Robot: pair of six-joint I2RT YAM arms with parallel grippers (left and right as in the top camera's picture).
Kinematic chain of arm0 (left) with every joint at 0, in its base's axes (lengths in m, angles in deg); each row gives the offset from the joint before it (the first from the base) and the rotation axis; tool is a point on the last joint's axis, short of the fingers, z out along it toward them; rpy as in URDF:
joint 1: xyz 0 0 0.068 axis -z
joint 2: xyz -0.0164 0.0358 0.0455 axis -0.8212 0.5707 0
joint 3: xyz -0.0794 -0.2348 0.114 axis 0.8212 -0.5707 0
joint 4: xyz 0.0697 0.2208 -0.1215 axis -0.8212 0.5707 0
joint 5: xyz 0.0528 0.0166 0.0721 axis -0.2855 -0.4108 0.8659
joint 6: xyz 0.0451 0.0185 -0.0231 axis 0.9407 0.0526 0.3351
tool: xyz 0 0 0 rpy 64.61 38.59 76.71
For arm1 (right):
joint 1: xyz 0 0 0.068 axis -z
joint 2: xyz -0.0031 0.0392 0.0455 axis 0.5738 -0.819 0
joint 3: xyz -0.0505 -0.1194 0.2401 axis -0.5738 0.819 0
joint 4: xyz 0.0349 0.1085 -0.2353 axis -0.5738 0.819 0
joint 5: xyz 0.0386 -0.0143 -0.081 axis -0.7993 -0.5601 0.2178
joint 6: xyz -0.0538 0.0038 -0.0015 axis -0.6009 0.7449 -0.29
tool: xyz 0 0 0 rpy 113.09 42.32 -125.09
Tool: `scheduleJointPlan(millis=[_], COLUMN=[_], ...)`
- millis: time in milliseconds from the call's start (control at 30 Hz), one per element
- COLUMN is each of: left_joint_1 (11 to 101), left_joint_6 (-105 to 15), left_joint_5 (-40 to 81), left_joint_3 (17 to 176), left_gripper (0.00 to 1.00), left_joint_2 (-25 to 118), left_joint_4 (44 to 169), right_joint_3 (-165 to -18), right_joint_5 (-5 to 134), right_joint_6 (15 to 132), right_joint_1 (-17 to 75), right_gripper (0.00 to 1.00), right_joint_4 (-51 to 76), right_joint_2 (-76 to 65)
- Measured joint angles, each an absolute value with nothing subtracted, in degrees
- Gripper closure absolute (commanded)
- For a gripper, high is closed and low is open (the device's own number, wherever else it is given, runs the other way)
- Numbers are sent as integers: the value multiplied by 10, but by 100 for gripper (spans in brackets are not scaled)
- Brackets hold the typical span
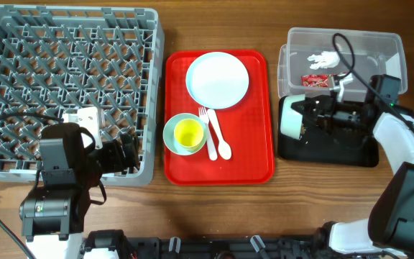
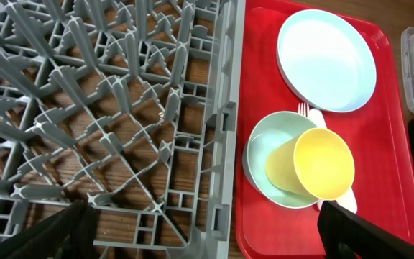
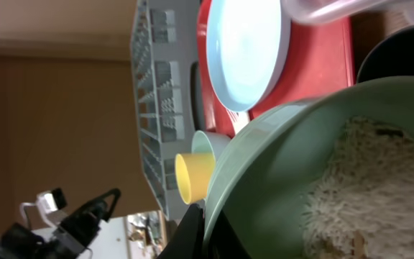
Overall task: Sort waste into correct bins and load items into the dishwasher rack
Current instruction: 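Tip the rice bowl over the black tray to dump the rice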
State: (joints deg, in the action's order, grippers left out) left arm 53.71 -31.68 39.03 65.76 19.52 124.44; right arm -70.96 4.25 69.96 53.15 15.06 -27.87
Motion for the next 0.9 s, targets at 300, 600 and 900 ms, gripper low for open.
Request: scheduleJointPlan(millis=[300, 600, 900], left_joint_1=[537, 537, 537], left_joint_6=[-317, -317, -317], left_joint_5=[390, 390, 390], left_joint_3=[658, 658, 658], left_gripper=[0, 0, 0], left_joint_2=[195, 195, 195], left_joint_4=[1244, 1244, 1244], right_joint_3=[-709, -709, -709], right_joint_5=[7, 3, -81], right_joint_6=[771, 858, 930], right_joint_1=[609, 653, 659], right_gripper=[96, 96, 96], right_joint_4=[117, 108, 47], right_joint_2=[-281, -281, -281])
